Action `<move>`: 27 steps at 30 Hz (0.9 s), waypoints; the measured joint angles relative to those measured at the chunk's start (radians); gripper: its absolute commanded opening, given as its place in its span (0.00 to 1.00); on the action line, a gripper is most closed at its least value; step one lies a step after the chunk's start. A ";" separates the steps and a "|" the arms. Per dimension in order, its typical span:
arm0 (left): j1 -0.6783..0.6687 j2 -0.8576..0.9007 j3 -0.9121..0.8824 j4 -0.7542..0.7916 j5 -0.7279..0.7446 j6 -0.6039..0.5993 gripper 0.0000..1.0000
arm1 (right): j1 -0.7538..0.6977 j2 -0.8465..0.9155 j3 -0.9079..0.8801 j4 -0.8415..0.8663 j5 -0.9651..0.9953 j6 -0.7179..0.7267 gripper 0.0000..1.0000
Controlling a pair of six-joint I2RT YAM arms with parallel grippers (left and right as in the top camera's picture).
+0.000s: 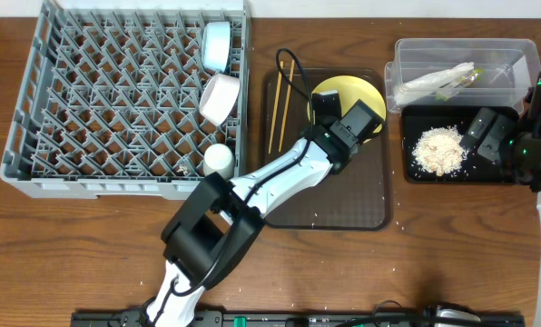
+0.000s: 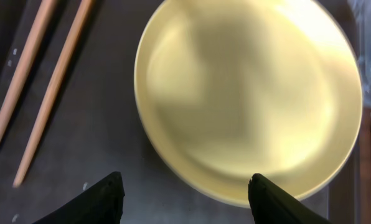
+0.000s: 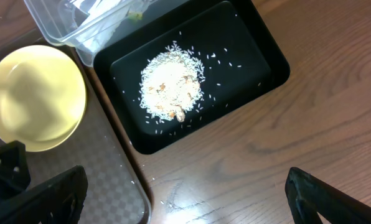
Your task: Sort waste into correct bins and load items into the dishwasher
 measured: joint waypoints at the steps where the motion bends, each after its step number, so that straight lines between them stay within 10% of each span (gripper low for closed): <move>1: 0.001 0.011 0.001 0.019 -0.009 0.000 0.66 | 0.000 0.000 0.000 0.000 0.000 0.000 0.99; 27: 0.008 0.100 0.002 -0.033 -0.050 0.003 0.60 | 0.000 0.000 0.000 0.000 0.000 0.000 0.99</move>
